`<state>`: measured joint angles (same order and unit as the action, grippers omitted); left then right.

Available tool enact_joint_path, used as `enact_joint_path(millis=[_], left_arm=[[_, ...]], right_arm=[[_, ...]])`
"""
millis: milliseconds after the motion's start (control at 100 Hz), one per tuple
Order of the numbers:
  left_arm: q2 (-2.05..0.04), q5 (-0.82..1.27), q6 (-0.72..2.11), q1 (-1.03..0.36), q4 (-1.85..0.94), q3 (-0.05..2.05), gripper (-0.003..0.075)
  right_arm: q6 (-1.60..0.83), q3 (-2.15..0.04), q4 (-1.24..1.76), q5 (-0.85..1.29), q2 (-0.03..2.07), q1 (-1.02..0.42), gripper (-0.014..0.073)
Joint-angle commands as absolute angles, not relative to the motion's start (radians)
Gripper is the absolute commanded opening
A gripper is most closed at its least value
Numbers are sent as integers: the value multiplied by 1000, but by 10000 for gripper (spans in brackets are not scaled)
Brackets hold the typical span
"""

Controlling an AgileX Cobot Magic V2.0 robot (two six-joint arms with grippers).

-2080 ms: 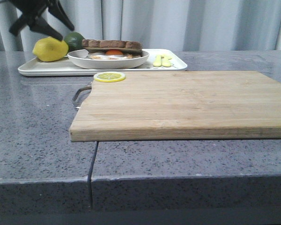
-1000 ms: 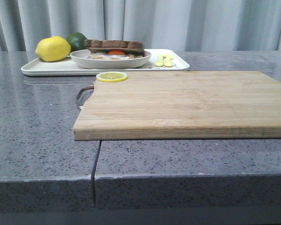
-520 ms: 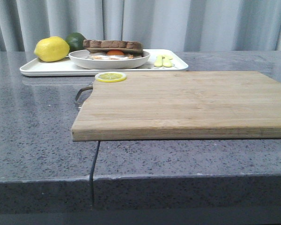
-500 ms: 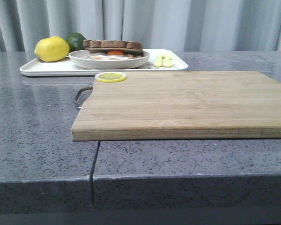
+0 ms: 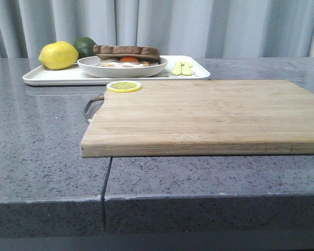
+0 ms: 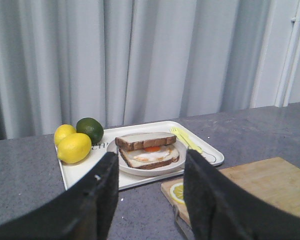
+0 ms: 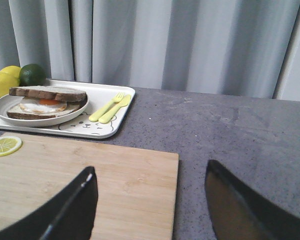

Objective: Place bread and move sandwich to tray

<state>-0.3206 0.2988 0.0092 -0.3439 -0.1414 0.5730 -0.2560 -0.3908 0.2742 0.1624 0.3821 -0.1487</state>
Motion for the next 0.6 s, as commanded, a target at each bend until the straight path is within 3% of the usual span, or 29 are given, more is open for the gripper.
enact_joint_path(millis=[0,270,390,590], left_arm=[[-244,181,0,-353,-152,500,285],[-117,177,0,-353,-152,340,279],[-117,177,0,-353,-152,304,207],[-117,173,0,-353,-152,289,-18]], right_arm=[[-269,-400,267,59,386,-143,468],[-269,-383,267,26,383,-143,435],[-269,-383,267,41,383,-143,257],[-269,-383,267,45,383,-143,-95]])
